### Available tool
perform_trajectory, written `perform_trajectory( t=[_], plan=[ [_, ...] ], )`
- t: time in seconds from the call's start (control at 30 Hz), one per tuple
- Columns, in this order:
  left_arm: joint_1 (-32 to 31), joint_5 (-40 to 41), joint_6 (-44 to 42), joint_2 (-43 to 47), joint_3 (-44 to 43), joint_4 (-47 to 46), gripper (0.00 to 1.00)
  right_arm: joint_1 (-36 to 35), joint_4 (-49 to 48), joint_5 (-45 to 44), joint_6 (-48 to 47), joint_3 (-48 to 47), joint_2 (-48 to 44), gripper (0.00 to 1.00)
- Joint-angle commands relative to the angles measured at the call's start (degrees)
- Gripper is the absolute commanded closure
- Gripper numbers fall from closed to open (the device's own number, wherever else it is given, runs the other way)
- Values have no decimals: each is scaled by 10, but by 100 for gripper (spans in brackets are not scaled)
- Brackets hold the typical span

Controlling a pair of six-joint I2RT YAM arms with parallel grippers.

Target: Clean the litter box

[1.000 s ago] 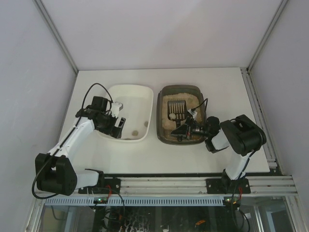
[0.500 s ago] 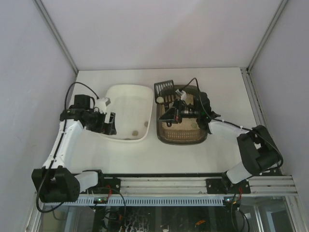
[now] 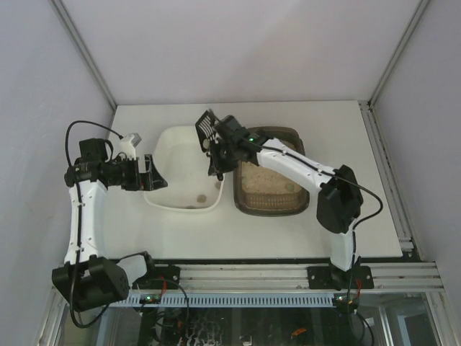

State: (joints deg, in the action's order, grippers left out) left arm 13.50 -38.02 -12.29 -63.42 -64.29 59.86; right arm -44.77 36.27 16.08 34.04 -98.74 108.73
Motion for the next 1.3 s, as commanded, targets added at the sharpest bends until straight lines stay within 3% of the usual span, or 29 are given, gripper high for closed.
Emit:
perform_trajectory(
  t=[0.0, 0.2, 0.37, 0.53, 0.8, 1.03, 1.1, 1.27],
  plan=[
    [30, -42, 20, -12, 1, 16, 0, -52, 188, -223, -81, -89, 39, 100],
    [32, 27, 61, 33, 24, -29, 0, -88, 242, -309, -116, -164, 88, 100],
    [32, 45, 59, 24, 34, -33, 0, -124, 253, -363, -166, -207, 98, 100],
    [32, 118, 75, 20, 50, -54, 0, -158, 269, -450, -218, -233, 99, 100],
    [27, 137, 100, 6, 49, -79, 0, -145, 333, -494, -160, -269, 104, 100],
    [-105, 225, 147, -95, -37, -113, 0, -138, 506, -540, -6, -155, 4, 100],
    [-143, 219, 167, -132, -91, -125, 0, -118, 554, -536, 42, -117, -11, 100],
    [-236, 137, 212, -280, -274, -89, 0, -58, 554, -489, 107, 6, -63, 100]
  ],
)
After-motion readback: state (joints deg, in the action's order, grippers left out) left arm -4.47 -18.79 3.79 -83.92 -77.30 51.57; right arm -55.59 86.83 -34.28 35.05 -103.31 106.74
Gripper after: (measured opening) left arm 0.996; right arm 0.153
